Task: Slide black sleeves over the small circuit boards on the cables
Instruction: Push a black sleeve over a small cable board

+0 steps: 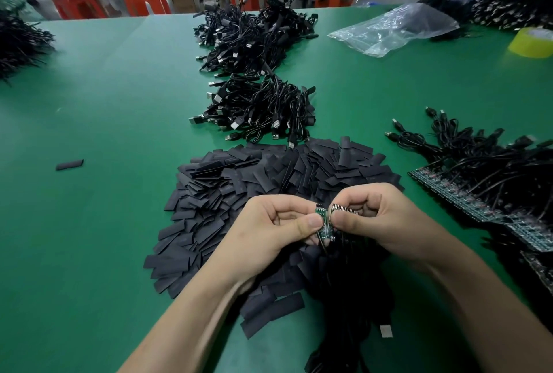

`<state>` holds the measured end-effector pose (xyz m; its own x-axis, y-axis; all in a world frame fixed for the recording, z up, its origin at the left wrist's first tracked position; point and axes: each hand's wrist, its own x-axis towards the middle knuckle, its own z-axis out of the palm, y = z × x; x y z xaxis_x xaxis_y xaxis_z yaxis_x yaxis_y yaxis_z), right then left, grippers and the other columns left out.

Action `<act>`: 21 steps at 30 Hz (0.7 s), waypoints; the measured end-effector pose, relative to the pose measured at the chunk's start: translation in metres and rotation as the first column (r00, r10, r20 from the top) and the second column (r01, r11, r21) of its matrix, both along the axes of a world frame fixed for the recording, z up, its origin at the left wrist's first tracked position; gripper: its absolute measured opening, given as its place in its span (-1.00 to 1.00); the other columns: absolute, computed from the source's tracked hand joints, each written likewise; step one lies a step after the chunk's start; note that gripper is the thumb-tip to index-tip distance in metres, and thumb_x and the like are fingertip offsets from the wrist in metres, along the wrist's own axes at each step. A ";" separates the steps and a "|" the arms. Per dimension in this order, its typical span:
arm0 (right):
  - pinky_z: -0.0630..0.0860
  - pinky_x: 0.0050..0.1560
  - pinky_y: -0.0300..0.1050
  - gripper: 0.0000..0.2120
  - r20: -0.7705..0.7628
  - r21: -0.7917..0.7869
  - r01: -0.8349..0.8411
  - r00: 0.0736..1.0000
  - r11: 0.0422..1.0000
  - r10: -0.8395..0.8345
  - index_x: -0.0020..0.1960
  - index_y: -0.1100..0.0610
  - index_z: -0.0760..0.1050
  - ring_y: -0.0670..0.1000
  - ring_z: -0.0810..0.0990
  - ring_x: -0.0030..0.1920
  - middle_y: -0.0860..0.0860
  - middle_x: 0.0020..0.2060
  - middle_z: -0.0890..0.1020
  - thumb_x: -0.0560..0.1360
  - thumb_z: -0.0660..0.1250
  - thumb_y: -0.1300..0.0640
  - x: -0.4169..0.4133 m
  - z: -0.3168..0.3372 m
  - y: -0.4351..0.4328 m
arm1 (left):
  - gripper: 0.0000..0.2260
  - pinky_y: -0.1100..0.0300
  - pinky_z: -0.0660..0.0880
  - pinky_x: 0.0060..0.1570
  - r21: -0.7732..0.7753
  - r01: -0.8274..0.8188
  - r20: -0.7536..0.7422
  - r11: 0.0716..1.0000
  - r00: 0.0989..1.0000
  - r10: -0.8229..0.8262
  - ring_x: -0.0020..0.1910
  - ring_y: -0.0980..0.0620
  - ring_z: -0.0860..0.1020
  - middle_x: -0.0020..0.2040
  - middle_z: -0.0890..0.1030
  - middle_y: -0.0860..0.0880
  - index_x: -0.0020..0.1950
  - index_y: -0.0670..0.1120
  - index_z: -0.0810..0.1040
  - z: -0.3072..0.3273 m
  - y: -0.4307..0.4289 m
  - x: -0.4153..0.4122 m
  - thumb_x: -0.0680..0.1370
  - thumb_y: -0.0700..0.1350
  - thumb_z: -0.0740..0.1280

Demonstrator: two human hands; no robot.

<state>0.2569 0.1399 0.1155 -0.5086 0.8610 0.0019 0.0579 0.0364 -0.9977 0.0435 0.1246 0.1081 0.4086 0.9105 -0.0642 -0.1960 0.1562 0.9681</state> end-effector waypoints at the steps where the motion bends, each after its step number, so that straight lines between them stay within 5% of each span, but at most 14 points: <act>1: 0.50 -0.19 -0.36 -0.91 0.008 -0.006 -0.001 1.000 1.000 0.001 -0.14 0.14 0.67 -0.16 0.62 -0.26 -0.02 -0.28 0.69 0.48 0.45 0.13 0.001 0.001 0.000 | -0.93 0.35 0.57 -0.21 -0.007 -0.002 0.007 1.000 1.000 0.002 -0.31 0.12 0.67 -0.23 0.73 -0.09 -0.09 -0.10 0.76 0.002 0.000 0.000 0.45 -0.17 0.49; 7: 0.49 -0.22 -0.32 -0.79 0.326 -0.018 0.097 0.941 0.995 -0.085 -0.17 0.05 0.70 -0.13 0.59 -0.28 0.00 -0.31 0.69 0.39 0.46 -0.09 0.027 0.016 0.003 | -0.96 0.31 0.58 -0.24 0.003 -0.047 0.065 0.999 0.997 0.047 -0.31 0.07 0.69 -0.23 0.73 -0.13 -0.16 -0.06 0.76 0.007 -0.004 0.002 0.44 -0.17 0.51; 9: 0.45 -0.25 -0.27 -0.81 0.496 -0.012 0.095 0.865 0.995 -0.076 -0.17 -0.03 0.70 -0.13 0.57 -0.31 0.02 -0.32 0.68 0.40 0.46 -0.14 0.040 0.019 0.002 | -0.92 0.30 0.59 -0.24 0.026 -0.028 0.100 0.999 0.995 0.026 -0.31 0.04 0.71 -0.24 0.73 -0.11 -0.18 -0.05 0.75 0.009 -0.005 0.002 0.44 -0.23 0.53; 12: 0.34 -0.36 -0.30 -0.86 0.729 0.089 0.092 0.673 0.992 -0.127 -0.22 -0.12 0.66 -0.21 0.42 -0.44 -0.12 -0.45 0.57 0.44 0.51 -0.15 0.051 0.022 0.001 | -0.87 0.26 0.62 -0.23 0.055 0.029 0.188 0.998 0.981 -0.039 -0.28 0.01 0.73 -0.25 0.73 -0.06 -0.18 -0.02 0.75 0.011 -0.007 0.001 0.36 -0.05 0.64; 16: 0.46 -0.26 -0.30 -0.80 0.816 0.275 0.109 0.499 0.955 -0.292 -0.23 -0.10 0.63 -0.21 0.53 -0.33 -0.19 -0.36 0.60 0.42 0.49 -0.21 0.043 0.027 -0.004 | -0.79 0.21 0.65 -0.21 0.069 0.017 0.241 0.997 0.970 -0.033 -0.26 -0.01 0.73 -0.25 0.74 -0.06 -0.19 0.00 0.75 0.014 -0.008 -0.002 0.30 0.05 0.66; 19: 0.47 -0.02 -0.26 -0.70 0.664 0.473 0.079 0.622 0.877 -0.415 -0.07 -0.17 0.64 -0.25 0.58 -0.04 -0.24 -0.12 0.64 0.49 0.30 -0.36 0.020 0.035 -0.010 | -0.96 0.19 0.64 -0.14 0.160 -0.127 0.177 0.979 0.979 0.098 -0.20 -0.01 0.72 -0.20 0.74 -0.07 -0.17 -0.02 0.75 0.010 -0.005 0.000 0.39 -0.13 0.55; 21: 0.49 0.00 -0.28 -0.61 0.555 0.336 0.008 0.807 0.942 -0.205 0.01 -0.11 0.66 -0.23 0.62 0.00 -0.23 -0.07 0.68 0.53 0.21 -0.35 -0.003 0.039 -0.016 | -0.94 0.20 0.61 -0.11 0.241 -0.227 0.158 0.944 0.969 0.192 -0.19 0.02 0.67 -0.18 0.72 -0.05 -0.19 -0.06 0.73 0.007 -0.002 0.001 0.42 -0.22 0.53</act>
<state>0.2544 0.1243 0.1541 -0.4042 0.9146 0.0084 0.6368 0.2880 -0.7152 0.0442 0.1230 0.1148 0.1959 0.9550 0.2228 -0.3242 -0.1513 0.9338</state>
